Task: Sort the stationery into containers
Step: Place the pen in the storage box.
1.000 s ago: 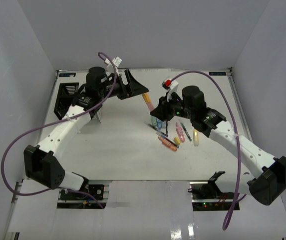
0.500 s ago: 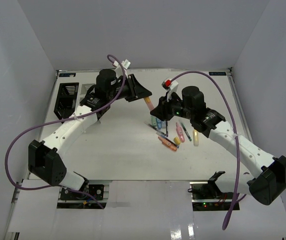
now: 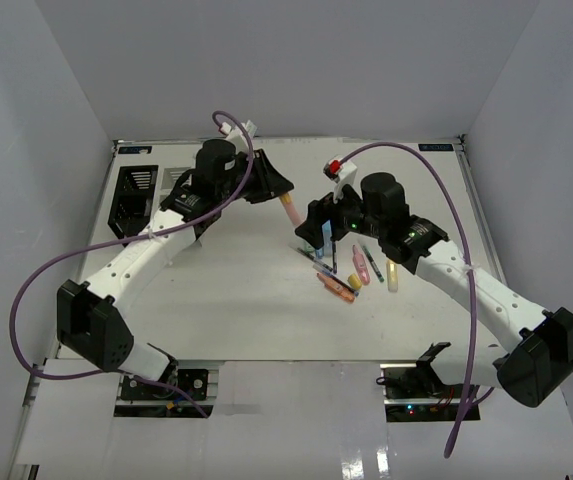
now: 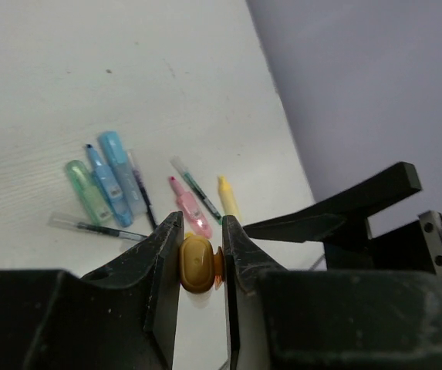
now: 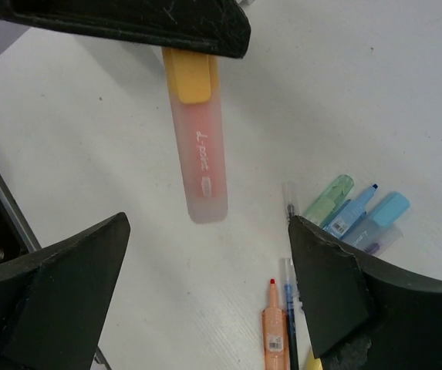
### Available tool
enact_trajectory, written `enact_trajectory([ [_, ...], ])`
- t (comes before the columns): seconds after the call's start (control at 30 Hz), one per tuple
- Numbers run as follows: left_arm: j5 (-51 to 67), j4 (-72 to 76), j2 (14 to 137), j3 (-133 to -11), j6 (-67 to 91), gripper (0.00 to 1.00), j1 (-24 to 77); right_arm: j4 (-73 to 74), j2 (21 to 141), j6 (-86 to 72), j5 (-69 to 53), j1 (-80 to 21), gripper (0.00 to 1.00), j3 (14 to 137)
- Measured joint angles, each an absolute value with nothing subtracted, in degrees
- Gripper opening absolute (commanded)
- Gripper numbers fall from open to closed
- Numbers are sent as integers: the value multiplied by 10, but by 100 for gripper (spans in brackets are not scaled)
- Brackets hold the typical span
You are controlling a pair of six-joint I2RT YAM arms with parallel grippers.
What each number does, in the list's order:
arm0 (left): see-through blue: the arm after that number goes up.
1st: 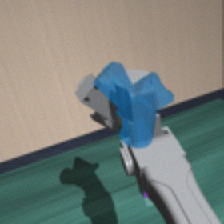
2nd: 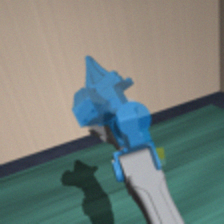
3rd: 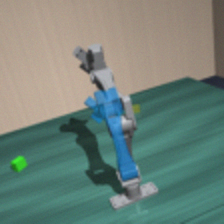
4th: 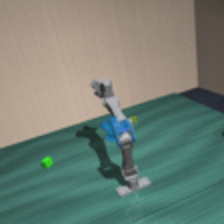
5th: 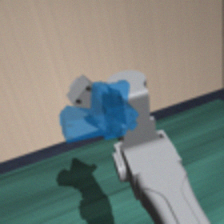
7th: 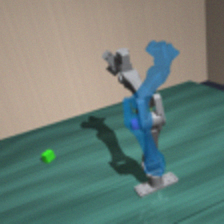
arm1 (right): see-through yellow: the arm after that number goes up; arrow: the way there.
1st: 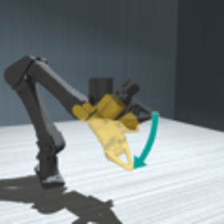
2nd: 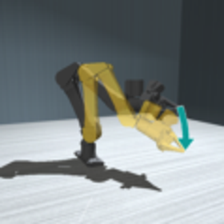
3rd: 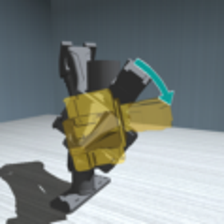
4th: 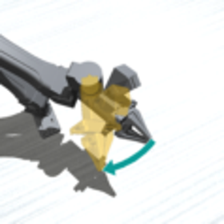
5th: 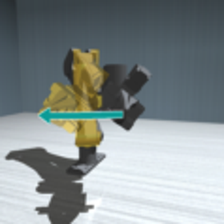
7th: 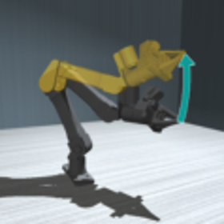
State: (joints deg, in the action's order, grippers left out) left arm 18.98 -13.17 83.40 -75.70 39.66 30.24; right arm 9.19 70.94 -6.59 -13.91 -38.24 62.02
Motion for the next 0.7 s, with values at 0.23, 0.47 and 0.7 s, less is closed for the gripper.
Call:
enact_trajectory([
  [0.23,32,-195,864,-842,287,0,289,114,693,-57,-103,-383,90,593],
  [0.47,-91,-194,927,-939,206,0,164,168,646,-69,-73,-383,90,543],
  [0.7,-155,-171,1015,-977,180,0,72,198,616,-86,-72,-383,90,527],
])
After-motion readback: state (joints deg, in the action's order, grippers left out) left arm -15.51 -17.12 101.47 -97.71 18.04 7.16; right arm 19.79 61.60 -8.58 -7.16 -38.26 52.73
